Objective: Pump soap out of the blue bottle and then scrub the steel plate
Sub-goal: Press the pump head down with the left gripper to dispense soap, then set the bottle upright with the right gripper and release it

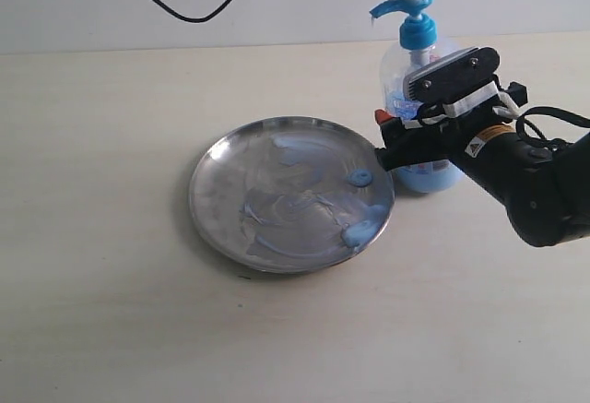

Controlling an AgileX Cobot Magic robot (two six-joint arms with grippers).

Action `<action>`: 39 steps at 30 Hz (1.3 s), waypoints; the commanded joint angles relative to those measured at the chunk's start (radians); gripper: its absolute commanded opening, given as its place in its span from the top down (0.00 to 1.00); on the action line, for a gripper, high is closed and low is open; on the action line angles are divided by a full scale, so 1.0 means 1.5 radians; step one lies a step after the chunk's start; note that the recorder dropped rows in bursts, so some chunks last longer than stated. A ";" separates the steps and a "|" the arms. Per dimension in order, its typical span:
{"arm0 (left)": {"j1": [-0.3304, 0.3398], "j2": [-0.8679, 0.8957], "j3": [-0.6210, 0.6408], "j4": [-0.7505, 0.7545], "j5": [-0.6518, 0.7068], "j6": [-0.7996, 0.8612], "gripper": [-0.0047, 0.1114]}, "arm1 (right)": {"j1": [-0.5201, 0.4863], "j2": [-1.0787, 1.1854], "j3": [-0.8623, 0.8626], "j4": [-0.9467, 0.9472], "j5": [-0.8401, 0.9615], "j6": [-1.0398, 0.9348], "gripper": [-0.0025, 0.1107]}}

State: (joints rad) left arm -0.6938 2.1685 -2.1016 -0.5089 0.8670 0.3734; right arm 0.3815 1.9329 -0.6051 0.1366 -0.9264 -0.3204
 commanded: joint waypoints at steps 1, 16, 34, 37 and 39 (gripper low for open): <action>-0.008 0.004 -0.004 0.056 0.061 0.013 0.96 | 0.001 -0.010 -0.007 -0.039 -0.061 -0.022 0.98; 0.032 -0.071 -0.025 0.063 0.033 0.007 0.96 | 0.001 -0.022 -0.007 -0.002 -0.066 -0.010 0.98; 0.074 -0.095 -0.025 0.062 0.072 -0.010 0.96 | -0.020 -0.039 -0.007 0.104 -0.097 0.115 0.98; 0.076 -0.094 -0.025 0.062 0.074 -0.010 0.96 | -0.034 -0.031 -0.007 0.101 -0.097 0.142 0.98; 0.076 -0.094 -0.025 0.060 0.074 -0.010 0.96 | -0.043 -0.022 -0.007 0.084 -0.100 0.167 0.98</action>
State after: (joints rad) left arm -0.5822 2.0384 -2.1360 -0.4173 0.9744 0.3639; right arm 0.3364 1.9041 -0.6051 0.2922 -0.9548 -0.1205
